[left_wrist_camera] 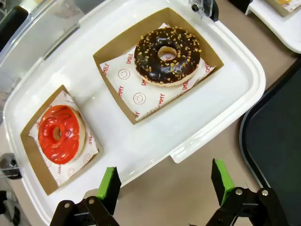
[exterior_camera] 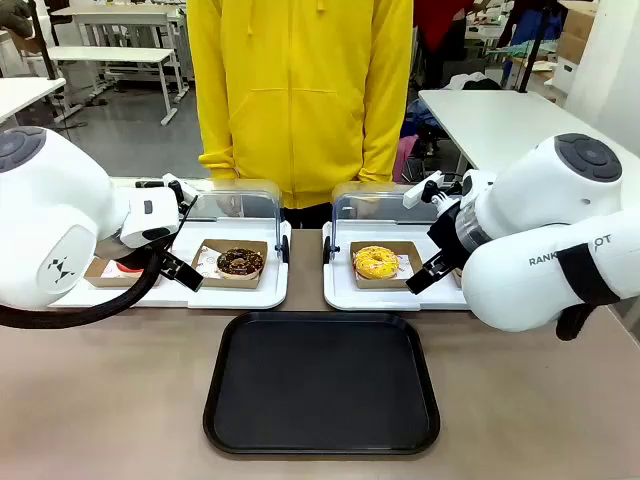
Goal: Move the second donut from the left to the tray.
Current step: Pick up the Paper togo box containing the Donut indicated by the person and place it on the Handle tray.
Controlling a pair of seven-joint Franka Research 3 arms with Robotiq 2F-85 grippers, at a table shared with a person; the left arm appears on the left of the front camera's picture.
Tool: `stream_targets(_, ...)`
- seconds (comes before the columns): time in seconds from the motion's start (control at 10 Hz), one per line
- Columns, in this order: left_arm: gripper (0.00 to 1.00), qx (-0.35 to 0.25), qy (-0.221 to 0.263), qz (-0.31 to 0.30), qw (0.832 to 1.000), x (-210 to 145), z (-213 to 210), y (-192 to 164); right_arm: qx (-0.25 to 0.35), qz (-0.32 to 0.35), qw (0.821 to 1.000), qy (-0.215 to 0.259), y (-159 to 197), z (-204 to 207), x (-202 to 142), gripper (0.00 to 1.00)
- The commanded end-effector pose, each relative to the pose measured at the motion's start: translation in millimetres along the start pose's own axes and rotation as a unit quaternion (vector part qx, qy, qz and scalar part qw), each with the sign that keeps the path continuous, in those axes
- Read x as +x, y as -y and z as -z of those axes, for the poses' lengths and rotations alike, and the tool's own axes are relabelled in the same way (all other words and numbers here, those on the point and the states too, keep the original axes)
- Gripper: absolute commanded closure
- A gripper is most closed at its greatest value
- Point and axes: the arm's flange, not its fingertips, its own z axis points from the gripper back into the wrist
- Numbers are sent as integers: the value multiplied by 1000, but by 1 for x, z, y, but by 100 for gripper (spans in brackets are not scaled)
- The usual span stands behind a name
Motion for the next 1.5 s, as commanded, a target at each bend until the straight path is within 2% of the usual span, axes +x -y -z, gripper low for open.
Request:
stream_targets(0.0, 0, 0, 0, 0, 1000, 0, 0, 0, 0, 0, 1000, 0, 0, 0, 0, 0)
stream_targets(1.0, 0, 0, 0, 0, 1000, 0, 0, 0, 0, 0, 1000, 0, 0, 0, 0, 0)
stream_targets(1.2, 0, -43, -3, -1, 999, 41, -35, -42, 36, 18, 999, 34, 53, -57, 35, 0)
stream_targets(1.4, 0, -103, -8, 12, 995, 69, -72, -89, 78, 31, 995, 59, 116, -109, 35, 0)
